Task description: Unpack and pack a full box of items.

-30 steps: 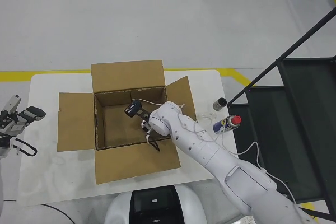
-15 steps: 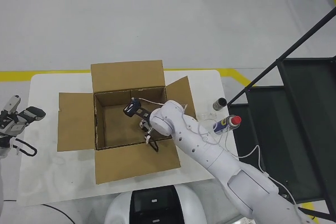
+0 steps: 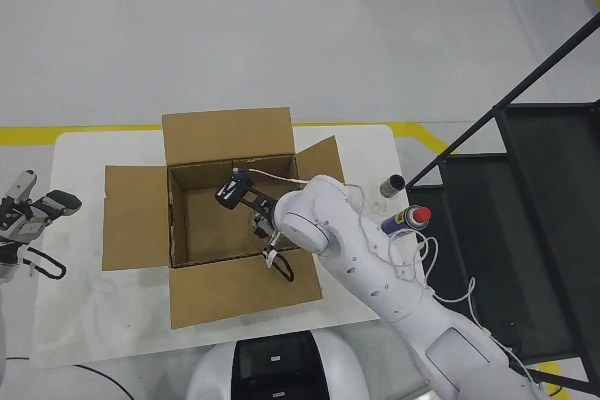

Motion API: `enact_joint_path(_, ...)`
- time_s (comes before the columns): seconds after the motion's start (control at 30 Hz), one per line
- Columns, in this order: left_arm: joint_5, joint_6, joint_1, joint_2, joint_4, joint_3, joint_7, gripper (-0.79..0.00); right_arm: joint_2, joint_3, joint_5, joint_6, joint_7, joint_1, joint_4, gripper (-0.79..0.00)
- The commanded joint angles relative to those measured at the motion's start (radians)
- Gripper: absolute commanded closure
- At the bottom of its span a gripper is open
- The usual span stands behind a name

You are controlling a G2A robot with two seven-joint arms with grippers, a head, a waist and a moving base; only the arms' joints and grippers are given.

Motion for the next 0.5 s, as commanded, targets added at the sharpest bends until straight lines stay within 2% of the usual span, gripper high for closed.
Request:
enact_joint_path(0.0,0.000,0.000,0.000,0.000,0.000,0.000,0.000,-0.785,0.004,0.013,0.010,0.005,0.031,-0.018,-0.065,0.000)
enact_joint_path(0.23,0.000,0.000,0.000,0.000,0.000,0.000,0.000,-0.785,0.022,0.074,0.038,0.009,0.086,-0.077,-0.236,0.000)
enact_joint_path(0.47,0.000,0.000,0.000,0.000,0.000,0.000,0.000,-0.785,0.035,0.107,0.086,-0.030,0.058,-0.108,-0.268,0.000)
